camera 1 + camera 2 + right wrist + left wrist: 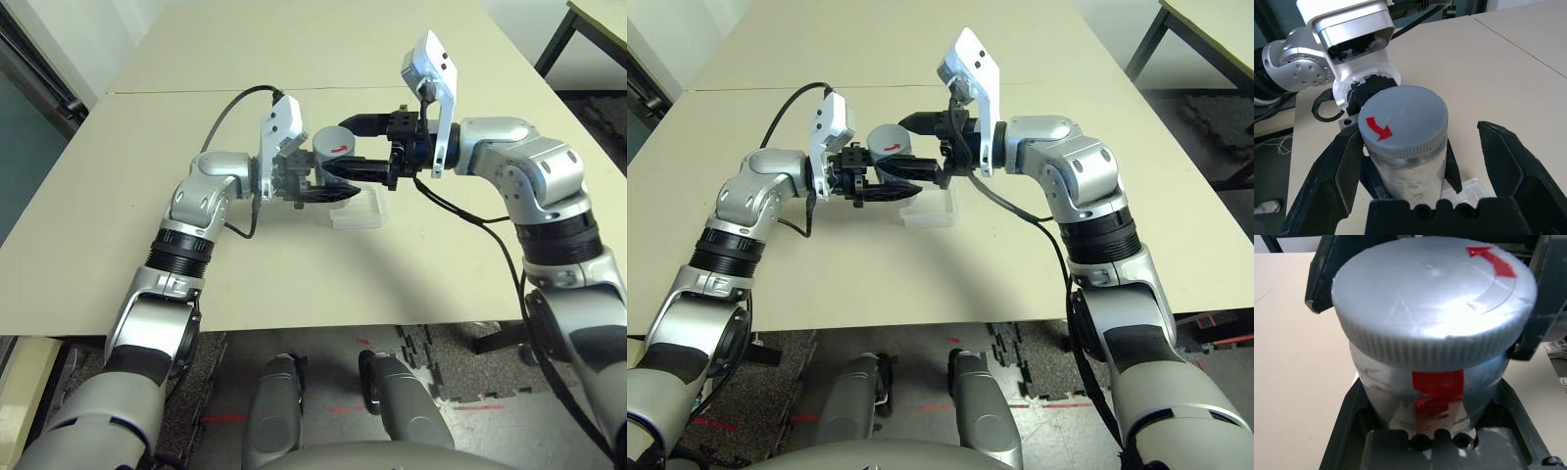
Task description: Pour the medicine from the bottle into the box.
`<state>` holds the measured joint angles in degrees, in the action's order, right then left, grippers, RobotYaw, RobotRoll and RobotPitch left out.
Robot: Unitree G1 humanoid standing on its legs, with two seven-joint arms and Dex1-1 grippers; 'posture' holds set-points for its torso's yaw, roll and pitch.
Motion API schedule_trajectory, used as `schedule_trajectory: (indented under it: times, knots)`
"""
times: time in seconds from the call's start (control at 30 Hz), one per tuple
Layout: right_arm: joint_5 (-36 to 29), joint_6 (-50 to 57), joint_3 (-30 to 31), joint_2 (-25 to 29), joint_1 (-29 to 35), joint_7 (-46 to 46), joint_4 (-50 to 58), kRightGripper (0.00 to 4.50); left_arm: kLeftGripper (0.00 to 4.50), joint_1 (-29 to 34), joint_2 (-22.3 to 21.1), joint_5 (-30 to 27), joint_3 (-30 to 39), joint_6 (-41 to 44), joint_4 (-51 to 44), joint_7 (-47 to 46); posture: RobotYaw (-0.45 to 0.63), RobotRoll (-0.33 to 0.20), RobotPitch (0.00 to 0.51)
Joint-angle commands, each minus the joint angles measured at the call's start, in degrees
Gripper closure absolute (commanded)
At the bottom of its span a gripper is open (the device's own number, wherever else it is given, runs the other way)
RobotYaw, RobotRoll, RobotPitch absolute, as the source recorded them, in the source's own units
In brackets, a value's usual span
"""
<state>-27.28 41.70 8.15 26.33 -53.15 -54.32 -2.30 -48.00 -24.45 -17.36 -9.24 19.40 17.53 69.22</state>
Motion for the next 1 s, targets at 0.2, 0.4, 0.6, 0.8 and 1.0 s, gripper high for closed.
schedule_trajectory:
  times: [0.2, 0.4, 0.6, 0.8, 1.0]
  knots:
    - [0.79, -0.17, -5.45, 5.35, 1.19, 2.15, -2.23, 0.0, 1.96, 2.65, -2.66, -0.04, 0.95, -0.27, 0.19, 1.12, 0.02, 0.0, 0.154]
    - [1.03, -0.2, -5.97, 6.04, 1.67, 1.71, -2.31, 0.0, 1.96, 3.19, -2.85, -0.15, 1.05, -0.01, -0.35, 0.97, 0.02, 0.0, 0.154]
    - [-0.06, 1.46, -5.0, 7.2, 3.15, -0.5, 0.54, 0.0, 1.96, 2.69, -3.01, 0.07, 1.29, -0.52, 0.81, 1.03, 0.02, 0.0, 0.155]
    - [-1.24, 4.0, -4.67, 6.34, 3.42, -0.54, 3.97, 0.0, 1.96, 1.88, -2.73, 0.36, 1.2, -1.25, 2.14, 1.14, 0.01, 0.0, 0.152]
    - [-2.24, 5.64, -3.92, 3.82, 2.67, 0.62, 6.13, 0.0, 1.96, 1.35, -2.3, 0.55, 0.8, -1.87, 3.01, 1.48, 0.01, 0.0, 0.149]
